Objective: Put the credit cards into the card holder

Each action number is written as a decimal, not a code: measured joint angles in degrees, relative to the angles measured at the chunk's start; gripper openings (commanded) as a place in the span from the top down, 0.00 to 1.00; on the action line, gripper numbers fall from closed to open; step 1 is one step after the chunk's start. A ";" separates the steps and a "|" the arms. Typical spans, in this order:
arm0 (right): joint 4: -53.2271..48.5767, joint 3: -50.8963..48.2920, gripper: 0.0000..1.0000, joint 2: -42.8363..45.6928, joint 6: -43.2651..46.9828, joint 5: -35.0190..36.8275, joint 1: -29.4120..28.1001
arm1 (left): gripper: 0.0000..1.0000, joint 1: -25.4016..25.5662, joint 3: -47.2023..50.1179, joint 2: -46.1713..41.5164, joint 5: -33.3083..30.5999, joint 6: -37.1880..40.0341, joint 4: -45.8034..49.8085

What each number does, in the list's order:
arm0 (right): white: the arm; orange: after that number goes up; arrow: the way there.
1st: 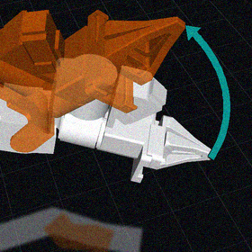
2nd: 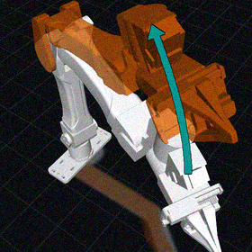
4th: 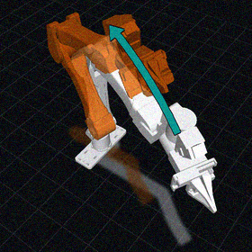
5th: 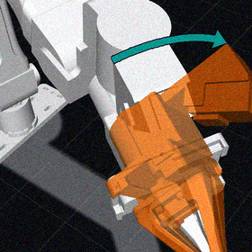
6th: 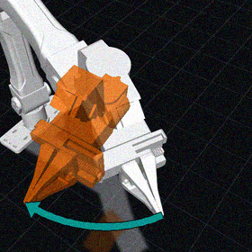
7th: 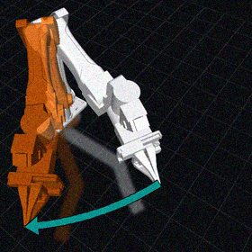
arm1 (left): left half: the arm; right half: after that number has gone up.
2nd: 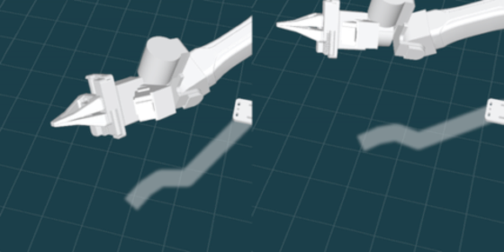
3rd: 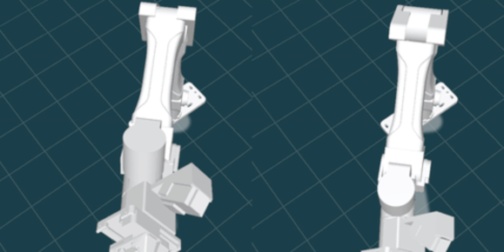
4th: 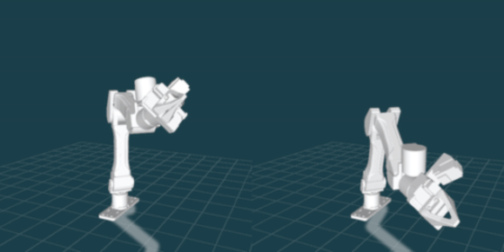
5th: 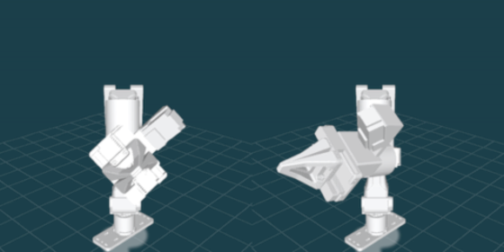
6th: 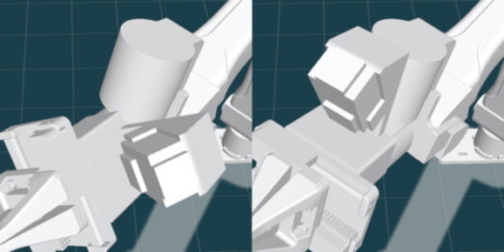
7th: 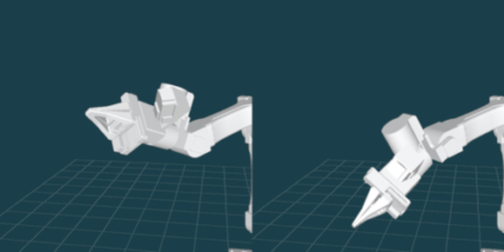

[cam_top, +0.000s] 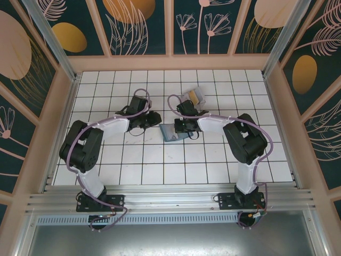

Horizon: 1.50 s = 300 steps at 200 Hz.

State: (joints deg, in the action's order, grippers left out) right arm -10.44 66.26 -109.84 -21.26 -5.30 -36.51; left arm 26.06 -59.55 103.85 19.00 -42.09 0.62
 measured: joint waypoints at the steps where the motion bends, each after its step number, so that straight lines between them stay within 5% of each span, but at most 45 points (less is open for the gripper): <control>1: -0.07 0.02 0.90 -0.02 0.00 0.04 -0.02 | 0.77 0.02 0.04 0.20 0.02 0.00 0.02; 63: -2.29 2.62 0.90 -1.36 0.85 2.05 -1.64 | 0.86 0.52 2.32 4.00 0.44 -0.87 -0.90; 161: -1.95 3.34 0.90 -2.01 1.86 0.66 -2.67 | 0.82 0.50 2.34 4.66 0.42 -0.85 -1.86; 196: -2.23 -0.31 0.89 4.04 1.86 -0.37 -0.48 | 0.68 0.39 0.94 2.80 -0.72 0.92 2.05; 251: -0.28 -11.47 0.89 18.16 -0.15 -2.58 7.06 | 0.69 -1.42 -11.91 3.74 -0.87 4.85 5.99; 300: 1.20 -22.23 0.89 18.56 -3.98 -5.42 8.50 | 0.72 -1.40 -16.72 11.21 2.97 7.45 6.23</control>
State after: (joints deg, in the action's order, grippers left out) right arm -9.23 44.03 -91.29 -25.23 -10.72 -28.01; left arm 24.67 -76.27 115.07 21.98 -34.63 6.85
